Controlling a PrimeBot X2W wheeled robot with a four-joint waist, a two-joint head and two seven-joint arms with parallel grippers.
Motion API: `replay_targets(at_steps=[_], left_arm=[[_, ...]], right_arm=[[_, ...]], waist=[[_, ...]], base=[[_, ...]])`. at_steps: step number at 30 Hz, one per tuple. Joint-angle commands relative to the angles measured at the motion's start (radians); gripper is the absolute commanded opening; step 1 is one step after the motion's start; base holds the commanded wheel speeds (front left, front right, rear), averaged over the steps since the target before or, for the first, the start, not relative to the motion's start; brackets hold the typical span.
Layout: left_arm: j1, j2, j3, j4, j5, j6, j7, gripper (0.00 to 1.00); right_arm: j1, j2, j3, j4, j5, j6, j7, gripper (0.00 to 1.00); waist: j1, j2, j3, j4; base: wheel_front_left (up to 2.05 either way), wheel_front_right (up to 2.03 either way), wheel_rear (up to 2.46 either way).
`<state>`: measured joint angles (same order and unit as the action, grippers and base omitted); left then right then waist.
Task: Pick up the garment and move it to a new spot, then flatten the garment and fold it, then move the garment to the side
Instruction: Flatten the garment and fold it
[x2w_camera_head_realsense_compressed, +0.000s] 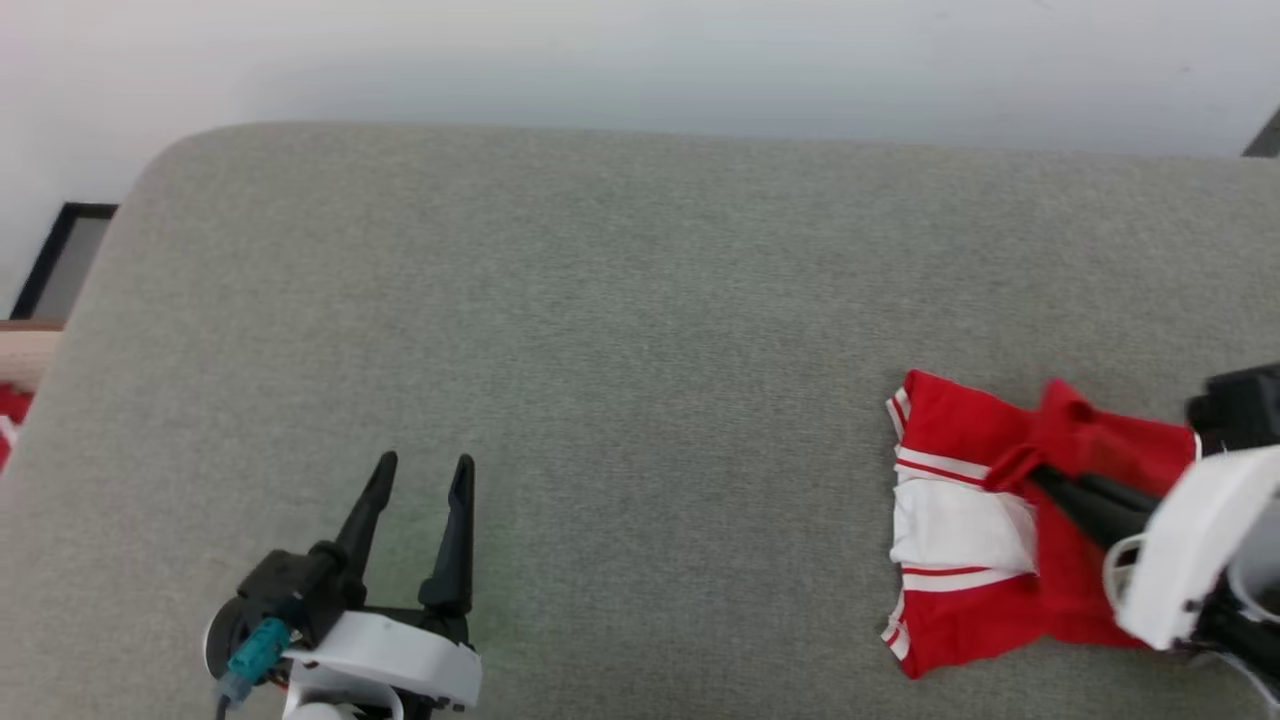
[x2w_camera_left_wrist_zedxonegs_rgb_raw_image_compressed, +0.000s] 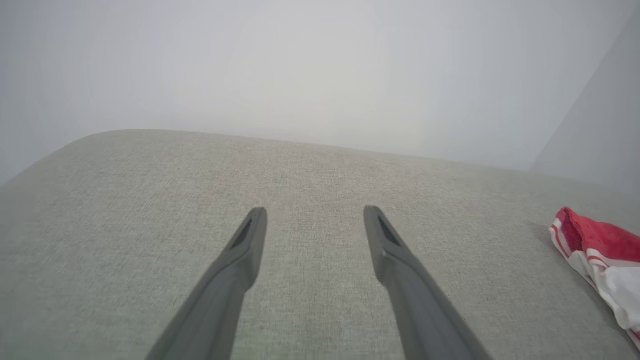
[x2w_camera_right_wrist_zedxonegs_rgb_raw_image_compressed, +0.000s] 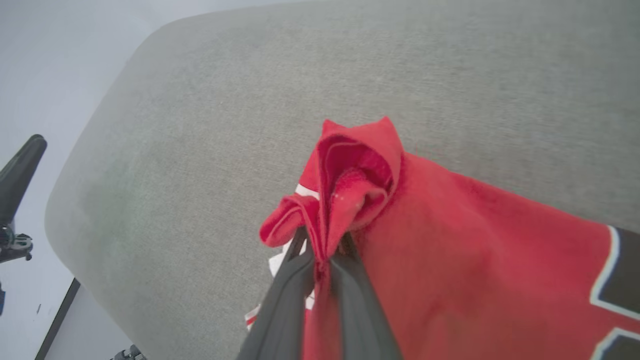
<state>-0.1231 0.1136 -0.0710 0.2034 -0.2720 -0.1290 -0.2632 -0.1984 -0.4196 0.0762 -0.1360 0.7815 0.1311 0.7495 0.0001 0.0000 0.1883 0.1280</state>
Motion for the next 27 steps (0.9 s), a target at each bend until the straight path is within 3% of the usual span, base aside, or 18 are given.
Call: replay_targets(at_steps=[1,7,20,21,22,23,24,27], left_arm=[[0.008,-0.003,-0.002,-0.003,-0.004,-0.002,-0.001,1.0],[-0.007,-0.008,-0.011,0.008,-0.006,-0.002,-0.001,1.0],[-0.031,-0.025,-0.029,0.026,-0.026,-0.002,-0.001,1.0],[-0.029,-0.026,-0.028,0.028,-0.029,-0.002,-0.001,1.0],[-0.026,-0.025,-0.025,0.03,-0.032,-0.002,-0.001,1.0],[-0.021,-0.022,-0.022,0.031,-0.035,-0.002,-0.001,1.0],[-0.015,-0.02,-0.019,0.032,-0.035,-0.002,-0.001,1.0],[0.0,-0.012,-0.011,0.032,-0.039,-0.002,-0.001,1.0]], right_arm=[[-0.025,0.008,0.029,0.002,-0.016,-0.001,0.007,0.0],[-0.075,0.033,0.131,0.07,-0.041,-0.001,-0.009,0.0],[-0.143,0.074,0.198,0.322,-0.039,-0.001,-0.103,0.02],[-0.149,0.073,0.206,0.333,-0.041,-0.001,-0.118,0.2],[-0.155,0.074,0.216,0.341,-0.042,-0.001,-0.132,0.48],[-0.16,0.075,0.224,0.346,-0.037,-0.001,-0.144,0.92],[-0.163,0.075,0.231,0.352,-0.031,-0.001,-0.154,1.0],[-0.173,0.071,0.258,0.357,-0.008,-0.001,-0.168,1.0]], waist=[[-0.0001,0.0,-0.005,0.019],[-0.0001,0.0,-0.001,0.045],[-0.0001,0.0,0.003,0.079],[-0.0001,0.0,-0.001,0.08],[-0.0001,0.0,-0.004,0.08],[-0.0001,0.0,-0.009,0.077],[-0.0001,0.0,-0.013,0.073],[-0.0001,0.0,-0.027,0.053]], base=[[0.0,0.0,0.0],[0.0,0.0,0.0],[0.0,0.0,0.0],[0.0,0.0,0.0],[0.0,0.0,0.0],[0.0,0.0,0.0],[0.0,0.0,0.0],[0.0,0.0,0.0]])
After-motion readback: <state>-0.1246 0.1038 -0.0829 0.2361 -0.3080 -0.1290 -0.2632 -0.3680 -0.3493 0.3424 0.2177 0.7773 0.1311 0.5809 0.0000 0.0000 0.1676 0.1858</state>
